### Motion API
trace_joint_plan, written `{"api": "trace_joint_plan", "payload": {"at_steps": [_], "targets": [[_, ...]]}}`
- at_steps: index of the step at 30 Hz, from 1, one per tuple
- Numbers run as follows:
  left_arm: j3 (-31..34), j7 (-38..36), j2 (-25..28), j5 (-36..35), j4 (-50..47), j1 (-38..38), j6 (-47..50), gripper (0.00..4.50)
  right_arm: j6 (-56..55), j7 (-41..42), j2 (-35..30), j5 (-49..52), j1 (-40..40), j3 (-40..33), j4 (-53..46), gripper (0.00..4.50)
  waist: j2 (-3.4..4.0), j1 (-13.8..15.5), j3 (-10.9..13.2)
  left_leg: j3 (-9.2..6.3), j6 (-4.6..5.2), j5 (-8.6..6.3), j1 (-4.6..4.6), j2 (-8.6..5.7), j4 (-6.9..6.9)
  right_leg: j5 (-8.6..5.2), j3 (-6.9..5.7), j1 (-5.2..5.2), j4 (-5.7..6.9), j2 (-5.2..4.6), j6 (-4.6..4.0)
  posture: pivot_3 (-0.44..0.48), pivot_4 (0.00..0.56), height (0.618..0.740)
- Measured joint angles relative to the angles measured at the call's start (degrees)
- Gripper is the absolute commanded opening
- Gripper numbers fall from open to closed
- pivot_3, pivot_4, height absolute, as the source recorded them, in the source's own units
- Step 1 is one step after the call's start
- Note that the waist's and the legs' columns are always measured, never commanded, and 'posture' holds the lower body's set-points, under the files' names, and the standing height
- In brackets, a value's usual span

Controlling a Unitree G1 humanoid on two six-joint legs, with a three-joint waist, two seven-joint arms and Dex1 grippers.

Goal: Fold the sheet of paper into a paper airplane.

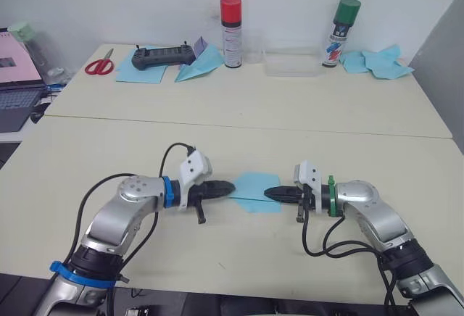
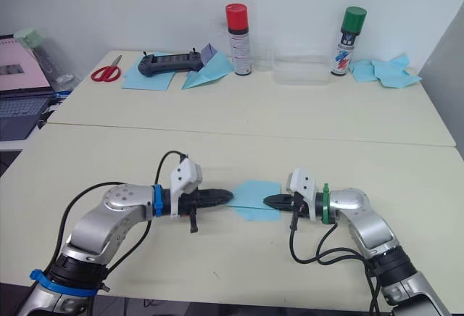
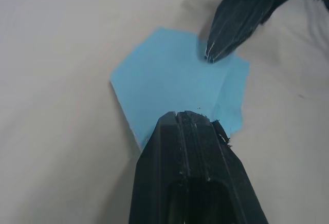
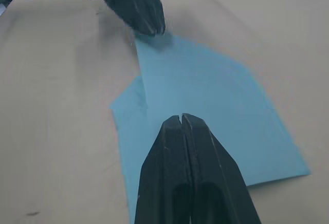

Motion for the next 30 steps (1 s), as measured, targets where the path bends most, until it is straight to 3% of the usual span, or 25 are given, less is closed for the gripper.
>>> {"api": "trace_joint_plan", "payload": {"at_steps": [12,16,19,22,26,30], "targets": [[-2.49,-0.92,-0.54,4.09,5.13,0.54,-6.67,0.03,3.5,0.54,-1.59,-2.46,2.3,0.63,-3.31,0.0,0.01,-0.12,-0.02,0.0,0.0,0.01,0.16,-0.02,0.04,-0.14,0.02,0.19,-0.01,-0.01,0.25,0.0,0.15,0.74],[-2.49,-1.48,-0.51,4.17,6.19,0.53,-8.35,0.03,12.91,-0.73,-0.85,2.79,2.3,-2.66,-6.31,0.0,0.01,-0.19,-0.03,0.0,0.0,0.01,0.2,-0.01,0.04,-0.15,0.03,0.21,0.01,-0.01,0.26,0.0,0.15,0.74],[-2.51,-2.01,-0.43,4.19,6.34,0.46,-8.59,0.0,24.95,-4.29,0.73,9.8,0.13,-8.04,-7.31,0.6,0.02,-0.24,-0.03,0.0,0.0,0.01,0.2,-0.01,0.04,-0.14,0.05,0.22,0.03,-0.01,0.25,0.0,0.15,0.74],[-2.58,-2.76,-0.32,4.43,6.81,0.27,-9.2,0.0,39.74,-8.51,1.11,17.14,-6.24,-15.9,-4.55,1.61,0.01,-0.27,-0.04,0.02,0.0,0.01,0.24,-0.02,0.04,-0.14,0.05,0.23,0.04,-0.01,0.24,0.0,0.15,0.74],[-2.71,-3.64,-0.32,4.47,7.23,-0.05,-9.6,0.0,47.67,-10.0,1.19,18.36,-10.49,-15.92,0.69,2.99,0.02,-0.23,-0.08,0.0,0.01,0.01,0.25,-0.02,-0.04,-0.15,0.03,0.21,0.04,0.0,0.23,0.0,0.15,0.74],[-2.8,-3.86,-0.34,4.86,7.49,-0.54,-9.63,0.0,55.66,-11.03,2.54,19.61,-14.96,-15.51,7.07,2.99,0.04,-0.27,-0.08,0.03,0.01,0.0,0.18,-0.05,-0.03,-0.15,0.05,0.17,0.02,-0.02,0.23,0.0,0.15,0.74]]}}
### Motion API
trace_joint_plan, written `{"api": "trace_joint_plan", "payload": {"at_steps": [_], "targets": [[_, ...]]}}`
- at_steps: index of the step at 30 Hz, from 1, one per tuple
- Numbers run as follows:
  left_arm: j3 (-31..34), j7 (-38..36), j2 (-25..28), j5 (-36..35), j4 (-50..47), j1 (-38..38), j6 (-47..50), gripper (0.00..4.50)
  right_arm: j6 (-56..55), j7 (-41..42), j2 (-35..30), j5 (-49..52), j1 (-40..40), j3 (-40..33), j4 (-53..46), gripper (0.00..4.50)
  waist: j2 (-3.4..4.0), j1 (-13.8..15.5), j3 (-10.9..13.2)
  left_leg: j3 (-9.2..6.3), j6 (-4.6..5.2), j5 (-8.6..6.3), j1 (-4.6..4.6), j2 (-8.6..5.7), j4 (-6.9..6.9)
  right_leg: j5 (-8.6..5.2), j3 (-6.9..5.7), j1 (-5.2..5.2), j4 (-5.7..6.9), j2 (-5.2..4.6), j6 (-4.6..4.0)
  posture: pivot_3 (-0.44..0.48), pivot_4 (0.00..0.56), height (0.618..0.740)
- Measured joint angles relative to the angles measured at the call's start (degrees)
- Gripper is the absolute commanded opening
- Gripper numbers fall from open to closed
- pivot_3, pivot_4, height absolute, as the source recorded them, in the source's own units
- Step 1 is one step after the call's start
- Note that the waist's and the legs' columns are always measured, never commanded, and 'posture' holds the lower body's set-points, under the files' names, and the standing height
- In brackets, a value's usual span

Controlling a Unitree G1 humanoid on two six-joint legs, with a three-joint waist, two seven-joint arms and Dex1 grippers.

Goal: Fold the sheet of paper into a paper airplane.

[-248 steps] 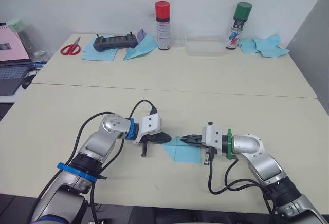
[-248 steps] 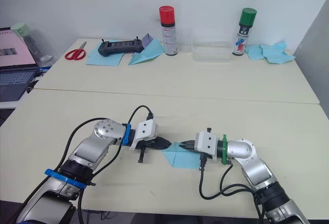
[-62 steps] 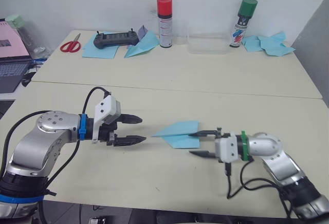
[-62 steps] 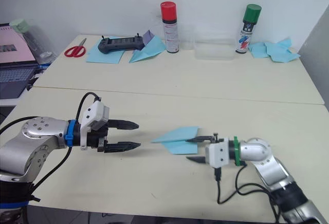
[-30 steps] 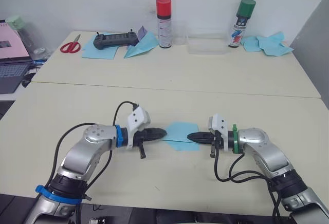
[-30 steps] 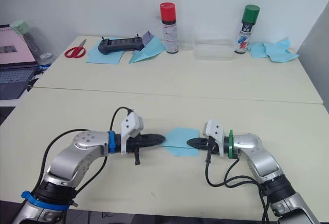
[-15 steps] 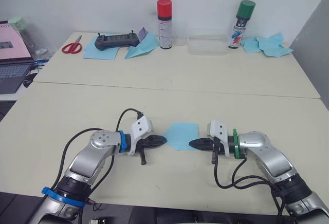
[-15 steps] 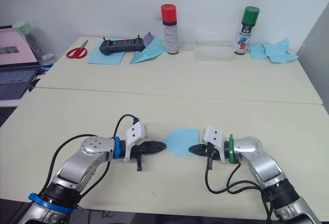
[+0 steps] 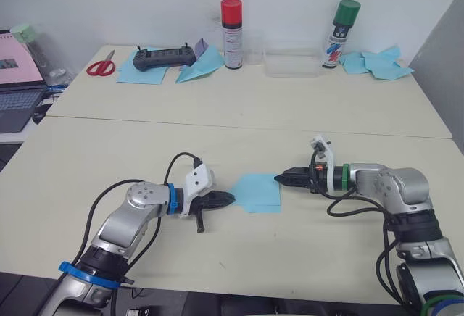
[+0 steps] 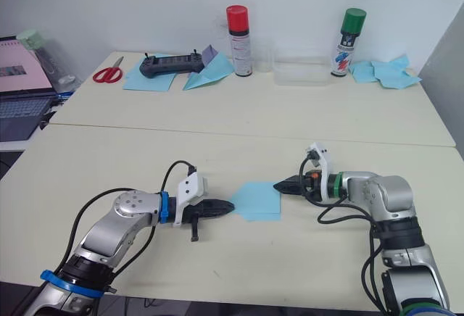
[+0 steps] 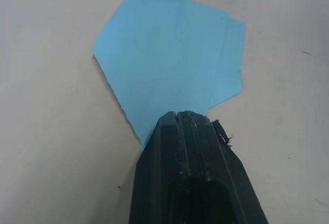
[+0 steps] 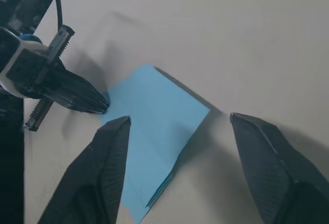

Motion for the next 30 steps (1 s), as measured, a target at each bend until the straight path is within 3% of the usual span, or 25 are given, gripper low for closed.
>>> {"api": "trace_joint_plan", "payload": {"at_steps": [13,22,25,30], "targets": [[0.53,1.12,0.07,0.09,-2.09,2.08,0.36,0.0,8.99,-1.36,3.78,2.65,-1.97,0.04,1.73,2.99,0.01,-0.25,-0.01,-0.01,0.0,0.0,-0.01,0.02,-0.02,-0.01,-0.01,-0.02,-0.02,0.01,0.02,0.0,0.15,0.74],[0.46,1.12,0.36,0.1,-2.41,2.1,0.54,0.0,1.79,-2.32,7.61,1.65,-3.26,0.57,6.08,2.99,0.01,-0.4,-0.01,0.0,0.0,0.0,-0.02,0.03,-0.03,-0.01,-0.01,-0.04,-0.04,0.03,0.02,0.0,0.15,0.74],[0.4,0.9,0.54,0.22,-2.39,1.9,0.53,0.0,-0.17,-1.97,7.87,0.67,-3.42,1.35,6.78,2.48,0.01,-0.4,-0.01,0.0,0.0,0.0,-0.01,0.03,-0.04,-0.01,-0.01,-0.04,-0.04,0.03,0.02,0.0,0.15,0.74],[0.39,0.34,0.61,0.36,-2.39,1.89,0.5,0.0,-1.43,-0.77,7.57,0.45,-3.42,1.97,7.75,0.7,0.01,-0.4,-0.01,0.0,0.0,0.0,-0.02,0.04,-0.08,-0.01,-0.01,-0.07,-0.05,0.03,0.02,0.0,0.15,0.74]]}}
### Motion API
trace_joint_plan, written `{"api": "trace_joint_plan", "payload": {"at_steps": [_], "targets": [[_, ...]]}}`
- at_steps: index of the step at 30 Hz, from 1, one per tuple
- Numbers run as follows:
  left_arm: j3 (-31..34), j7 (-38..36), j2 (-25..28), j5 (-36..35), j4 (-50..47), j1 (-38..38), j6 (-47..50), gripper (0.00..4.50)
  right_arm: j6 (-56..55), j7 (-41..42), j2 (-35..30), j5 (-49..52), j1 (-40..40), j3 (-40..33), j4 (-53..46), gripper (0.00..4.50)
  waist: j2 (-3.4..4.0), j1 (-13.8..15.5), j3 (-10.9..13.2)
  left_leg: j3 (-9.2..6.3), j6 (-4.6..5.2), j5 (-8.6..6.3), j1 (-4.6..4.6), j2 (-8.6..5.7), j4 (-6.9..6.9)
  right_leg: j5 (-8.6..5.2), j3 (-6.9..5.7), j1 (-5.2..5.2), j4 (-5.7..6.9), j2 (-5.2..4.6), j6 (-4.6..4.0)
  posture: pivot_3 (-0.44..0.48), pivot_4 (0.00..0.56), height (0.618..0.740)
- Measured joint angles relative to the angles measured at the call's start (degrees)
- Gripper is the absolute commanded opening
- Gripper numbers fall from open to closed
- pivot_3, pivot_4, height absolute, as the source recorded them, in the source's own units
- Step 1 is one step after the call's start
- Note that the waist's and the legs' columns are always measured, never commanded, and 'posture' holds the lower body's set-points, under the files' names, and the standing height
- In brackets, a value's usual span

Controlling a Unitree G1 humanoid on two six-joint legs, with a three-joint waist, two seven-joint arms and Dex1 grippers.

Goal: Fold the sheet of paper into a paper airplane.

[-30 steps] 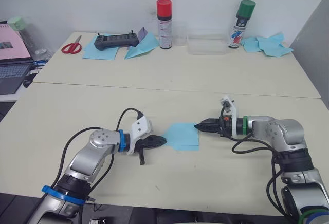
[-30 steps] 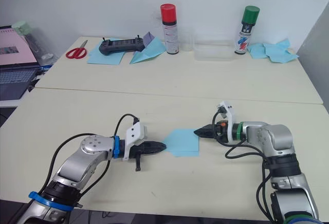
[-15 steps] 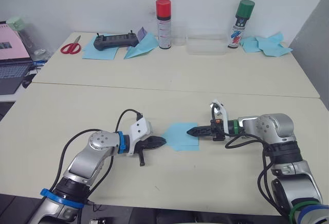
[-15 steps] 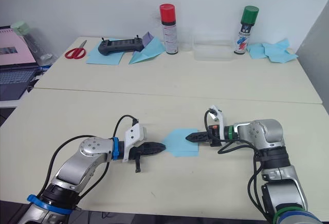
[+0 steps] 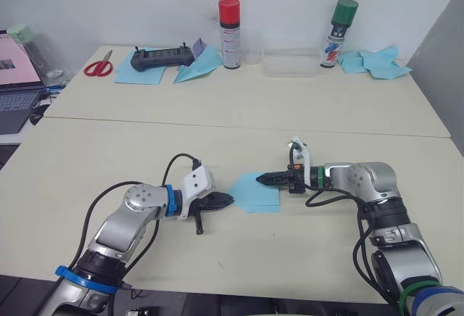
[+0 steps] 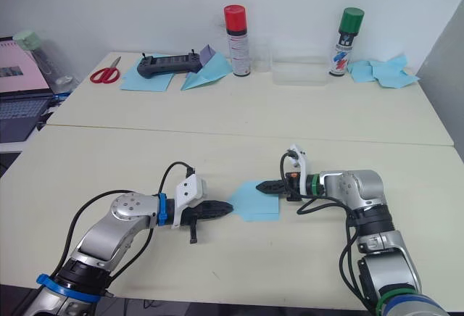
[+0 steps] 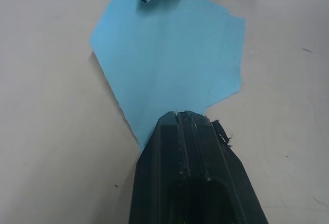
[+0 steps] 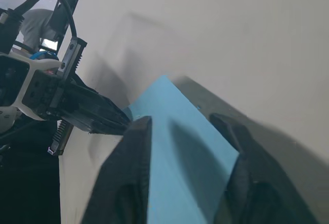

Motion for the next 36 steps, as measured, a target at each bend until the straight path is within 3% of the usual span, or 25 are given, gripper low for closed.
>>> {"api": "trace_joint_plan", "payload": {"at_steps": [2,7,14,24,31,36], "targets": [[0.0,-0.12,0.03,0.04,0.0,0.0,0.0,0.0,-0.21,0.95,-0.21,0.14,0.0,0.0,-0.63,0.02,0.0,0.0,0.0,0.0,0.0,0.0,0.0,0.0,0.0,0.0,-0.01,0.01,0.0,0.0,0.0,0.0,0.15,0.74],[0.01,-0.27,0.07,0.08,-0.1,0.05,-0.02,0.0,-1.19,1.87,-0.73,-0.29,0.23,0.69,-1.51,0.02,0.01,0.01,0.0,0.0,0.0,0.0,0.0,0.0,0.03,0.0,0.0,0.02,-0.02,0.0,0.0,0.0,0.15,0.74],[0.14,-1.1,0.82,-0.02,-0.78,0.36,-0.02,0.0,-22.05,12.38,-8.64,-8.03,6.32,11.23,-12.88,0.02,0.01,0.03,0.0,0.0,0.0,-0.01,-0.12,0.02,-0.1,-0.01,-0.04,0.0,-0.35,-0.01,0.02,0.0,0.15,0.74],[0.28,-1.81,1.34,-0.17,-0.34,0.11,-0.02,0.0,-52.43,18.95,-10.16,-19.98,12.1,15.68,-13.05,0.02,0.01,-0.08,0.0,0.0,0.0,-0.01,-0.09,0.04,-0.08,-0.01,-0.04,0.03,-0.34,0.0,0.02,0.0,0.15,0.74],[0.72,-5.13,3.69,-3.63,0.05,-2.85,6.44,0.0,-58.84,18.05,-10.53,-27.01,15.26,19.26,-13.76,0.02,0.01,-0.04,0.01,-0.03,0.0,0.0,-0.1,0.05,-0.07,-0.01,-0.05,-0.01,-0.29,0.03,0.02,0.0,0.15,0.74],[5.64,-8.84,6.63,-9.47,-0.04,-9.95,13.84,0.0,-61.91,16.84,-10.7,-30.42,15.56,20.12,-13.96,0.02,-0.01,-0.01,0.02,-0.03,-0.01,0.0,-0.1,0.05,-0.03,-0.01,-0.05,0.03,-0.3,0.03,0.02,0.0,0.15,0.74]]}}
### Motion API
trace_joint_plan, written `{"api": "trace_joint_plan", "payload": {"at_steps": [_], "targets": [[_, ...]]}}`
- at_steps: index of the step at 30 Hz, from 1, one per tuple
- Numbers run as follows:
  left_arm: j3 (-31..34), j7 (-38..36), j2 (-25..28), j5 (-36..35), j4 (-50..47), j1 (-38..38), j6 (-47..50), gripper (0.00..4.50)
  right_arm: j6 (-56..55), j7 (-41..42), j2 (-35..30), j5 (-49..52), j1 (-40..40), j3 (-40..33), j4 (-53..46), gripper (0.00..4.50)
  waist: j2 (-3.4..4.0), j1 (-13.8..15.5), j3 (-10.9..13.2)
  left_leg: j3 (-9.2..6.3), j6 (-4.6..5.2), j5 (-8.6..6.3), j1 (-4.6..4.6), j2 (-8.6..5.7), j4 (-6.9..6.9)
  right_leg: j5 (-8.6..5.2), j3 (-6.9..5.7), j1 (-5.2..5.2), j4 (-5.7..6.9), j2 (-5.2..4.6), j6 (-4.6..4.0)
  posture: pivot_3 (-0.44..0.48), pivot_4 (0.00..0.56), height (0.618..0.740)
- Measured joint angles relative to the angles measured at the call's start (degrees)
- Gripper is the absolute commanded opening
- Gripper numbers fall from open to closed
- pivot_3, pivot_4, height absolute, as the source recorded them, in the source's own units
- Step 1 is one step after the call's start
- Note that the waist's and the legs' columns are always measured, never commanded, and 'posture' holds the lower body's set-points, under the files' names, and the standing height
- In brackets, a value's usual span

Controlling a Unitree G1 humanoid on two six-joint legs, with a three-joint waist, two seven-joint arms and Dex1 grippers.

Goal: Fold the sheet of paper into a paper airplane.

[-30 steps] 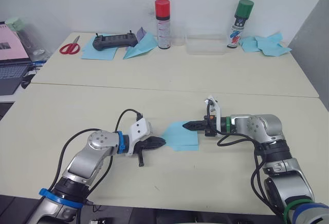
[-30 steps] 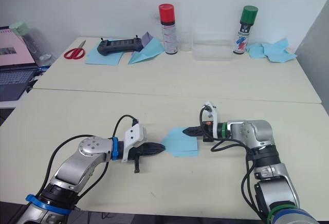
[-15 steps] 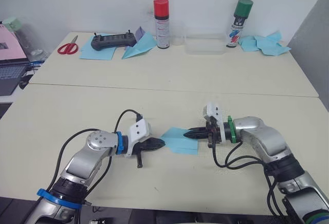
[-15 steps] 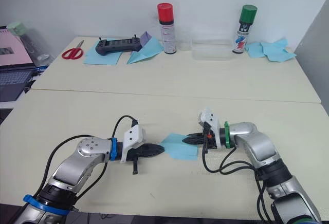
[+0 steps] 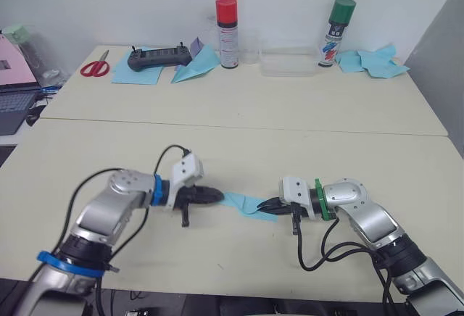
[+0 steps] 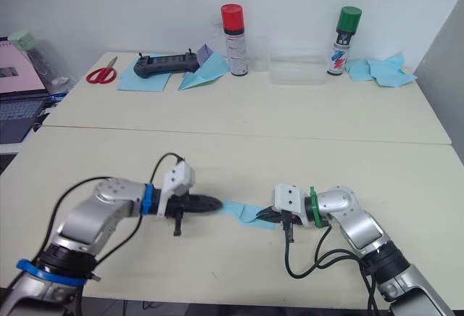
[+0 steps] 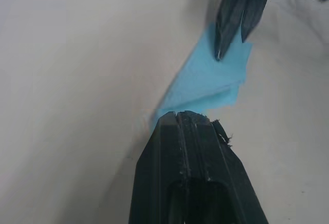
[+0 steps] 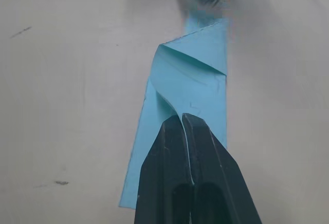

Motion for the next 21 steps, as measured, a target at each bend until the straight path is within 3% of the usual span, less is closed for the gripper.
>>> {"api": "trace_joint_plan", "payload": {"at_steps": [6,10,13,16,21], "targets": [[-2.14,2.56,-5.02,-0.34,-1.81,-1.3,0.72,0.0,-1.19,-0.89,0.01,-1.22,0.46,0.14,-0.58,0.02,0.0,-0.06,0.0,-0.01,0.0,0.0,0.02,0.02,0.02,0.01,0.0,0.02,0.05,0.01,0.0,0.0,0.15,0.74],[-8.51,4.8,-6.18,7.01,-0.43,0.61,-5.56,0.0,0.94,-0.9,-0.09,-0.83,1.06,-0.16,-1.85,0.02,0.0,0.0,0.0,-0.02,0.0,0.0,0.04,0.01,0.02,0.01,0.01,0.02,0.08,0.02,-0.01,0.0,0.15,0.74],[-10.66,6.7,-8.56,10.84,3.52,0.58,-9.82,0.0,5.38,-0.08,-0.59,1.18,1.69,-0.8,-3.86,0.62,-0.01,0.29,-0.01,-0.03,0.0,0.0,-0.01,-0.01,0.06,0.01,0.0,0.03,0.06,0.0,-0.01,0.0,0.15,0.74],[-12.12,6.28,-8.91,13.07,4.94,-0.5,-13.08,0.0,10.42,1.86,-2.11,3.15,2.11,-0.73,-6.69,1.61,-0.01,0.45,-0.01,-0.03,0.0,0.0,-0.01,-0.05,0.06,0.01,0.0,0.05,0.02,-0.04,-0.01,0.0,0.15,0.74],[-12.42,5.67,-8.79,14.63,5.8,-0.45,-16.18,0.0,22.38,9.63,-9.71,10.11,2.51,-0.35,-13.29,1.61,-0.01,0.52,-0.01,-0.03,0.0,0.0,0.01,-0.06,0.06,0.01,-0.01,0.09,0.0,-0.05,0.0,0.0,0.15,0.74]]}}
